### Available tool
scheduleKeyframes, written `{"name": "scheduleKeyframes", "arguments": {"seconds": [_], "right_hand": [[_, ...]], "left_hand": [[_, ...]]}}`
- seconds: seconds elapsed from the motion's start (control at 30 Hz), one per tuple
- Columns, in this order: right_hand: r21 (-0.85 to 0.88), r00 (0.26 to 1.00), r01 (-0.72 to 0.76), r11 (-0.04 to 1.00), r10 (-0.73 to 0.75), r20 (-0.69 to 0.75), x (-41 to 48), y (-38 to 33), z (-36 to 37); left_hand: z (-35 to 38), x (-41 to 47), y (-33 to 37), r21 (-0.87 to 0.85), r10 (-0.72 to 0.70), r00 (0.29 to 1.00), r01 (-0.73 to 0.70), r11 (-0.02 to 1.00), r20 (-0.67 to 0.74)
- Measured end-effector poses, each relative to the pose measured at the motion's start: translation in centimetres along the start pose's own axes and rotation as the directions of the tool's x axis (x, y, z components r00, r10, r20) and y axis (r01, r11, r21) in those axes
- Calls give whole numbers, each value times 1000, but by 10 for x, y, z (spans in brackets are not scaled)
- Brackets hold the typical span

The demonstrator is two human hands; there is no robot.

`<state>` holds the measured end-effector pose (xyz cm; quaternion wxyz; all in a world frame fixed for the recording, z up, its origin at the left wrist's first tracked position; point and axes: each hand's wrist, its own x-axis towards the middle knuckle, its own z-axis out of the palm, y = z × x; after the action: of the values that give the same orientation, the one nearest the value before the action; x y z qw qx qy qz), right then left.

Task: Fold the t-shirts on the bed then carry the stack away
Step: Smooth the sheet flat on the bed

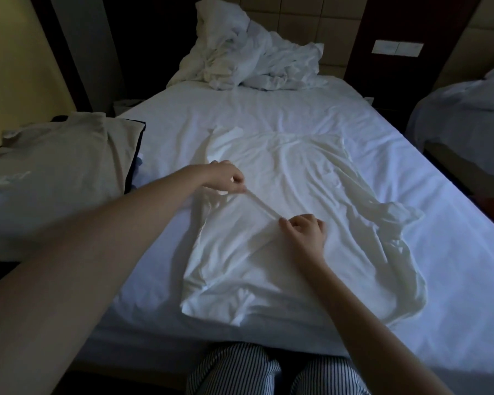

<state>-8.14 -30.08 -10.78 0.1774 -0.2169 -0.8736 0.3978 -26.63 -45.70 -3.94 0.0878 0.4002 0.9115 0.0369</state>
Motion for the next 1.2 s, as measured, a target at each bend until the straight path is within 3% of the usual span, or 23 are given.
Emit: {"name": "scheduleKeyframes", "arguments": {"seconds": [0.13, 0.2, 0.27, 0.33, 0.43, 0.53, 0.77, 0.9, 0.97, 1.07, 1.2], "right_hand": [[-130, 997, -23, 991, 13, -74, 0, 4, 12], [-184, 994, -44, 982, 23, -110, 0, 6, 16], [-174, 990, -41, 984, 16, -142, 0, 7, 17], [-189, 989, -16, 982, -13, -150, -1, 9, 19], [-269, 989, 4, 963, -44, -144, -1, 10, 20], [-324, 989, 15, 946, -61, -134, -3, 10, 19], [-374, 980, 181, 910, -200, -12, -21, 15, -8], [-494, 919, 196, 847, -335, -209, -32, 53, -73], [-537, 935, 60, 842, -235, -265, -37, 83, -106], [-491, 969, -156, 857, 35, -246, -54, 120, -130], [-387, 961, -198, 901, 100, -259, -61, 133, -126]], "left_hand": [[30, 6, 16, -27, -36, 996, 34, 999, -86], [48, 6, 28, -77, -92, 972, 77, 994, -216], [60, -6, 44, -157, -117, 885, 50, 986, -451], [76, -26, 61, -166, -131, 829, 46, 985, -543], [103, -56, 85, -46, -180, 928, 174, 984, -327], [102, -51, 86, -38, -275, 944, 273, 961, -183], [95, -57, 96, -58, -322, 939, 317, 947, -120], [101, -67, 132, -117, -240, 968, 231, 966, -74], [106, -70, 155, -111, -147, 986, 138, 984, -80], [111, -62, 184, -122, -98, 991, 86, 989, -92], [113, -41, 223, -160, -98, 986, 76, 984, -135]]}}
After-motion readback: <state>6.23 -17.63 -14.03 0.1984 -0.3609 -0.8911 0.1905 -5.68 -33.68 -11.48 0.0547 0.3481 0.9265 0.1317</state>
